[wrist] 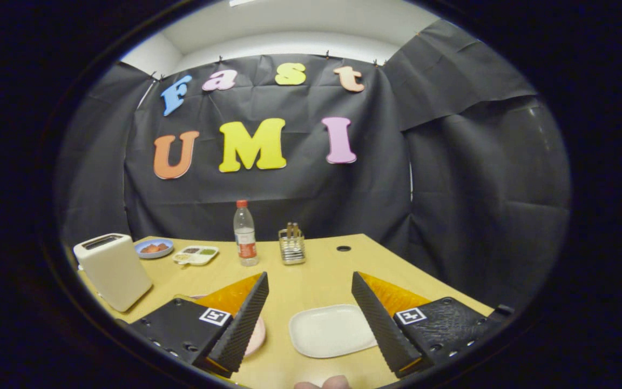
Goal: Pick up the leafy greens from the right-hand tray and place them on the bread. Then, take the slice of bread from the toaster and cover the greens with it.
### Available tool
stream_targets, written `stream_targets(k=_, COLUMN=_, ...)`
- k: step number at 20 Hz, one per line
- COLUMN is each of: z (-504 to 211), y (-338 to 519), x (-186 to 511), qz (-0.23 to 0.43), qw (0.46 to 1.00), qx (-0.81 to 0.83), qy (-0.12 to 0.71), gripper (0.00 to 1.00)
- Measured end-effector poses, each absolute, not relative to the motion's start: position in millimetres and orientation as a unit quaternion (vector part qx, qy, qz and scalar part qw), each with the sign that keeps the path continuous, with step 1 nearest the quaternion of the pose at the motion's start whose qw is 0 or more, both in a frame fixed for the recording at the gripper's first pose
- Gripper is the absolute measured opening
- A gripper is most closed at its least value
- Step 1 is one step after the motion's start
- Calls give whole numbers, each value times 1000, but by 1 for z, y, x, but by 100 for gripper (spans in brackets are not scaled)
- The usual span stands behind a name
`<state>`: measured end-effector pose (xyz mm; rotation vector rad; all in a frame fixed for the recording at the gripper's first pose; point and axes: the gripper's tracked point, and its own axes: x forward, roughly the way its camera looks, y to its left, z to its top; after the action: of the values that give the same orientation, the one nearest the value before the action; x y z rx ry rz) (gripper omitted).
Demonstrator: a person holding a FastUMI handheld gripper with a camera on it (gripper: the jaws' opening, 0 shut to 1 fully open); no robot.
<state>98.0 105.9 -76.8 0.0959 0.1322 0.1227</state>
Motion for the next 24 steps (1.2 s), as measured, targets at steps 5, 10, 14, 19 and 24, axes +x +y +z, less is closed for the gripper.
stream_targets(k=5, z=-50, y=32, x=98, qz=30, qw=999, qx=21, qy=31, gripper=94)
stream_targets(k=10, z=-24, y=-7, x=82, qz=26, qw=999, qx=18, qy=6, gripper=95)
stream_targets(k=14, z=-7, y=-26, x=69, qz=22, qw=1000, qx=7, qy=-12, gripper=94)
stream_targets(k=19, z=-8, y=-38, x=59, qz=15, qw=1000, qx=6, qy=-12, gripper=94)
stream_targets(k=24, z=4, y=-25, x=51, qz=21, qw=999, qx=23, qy=-14, gripper=94)
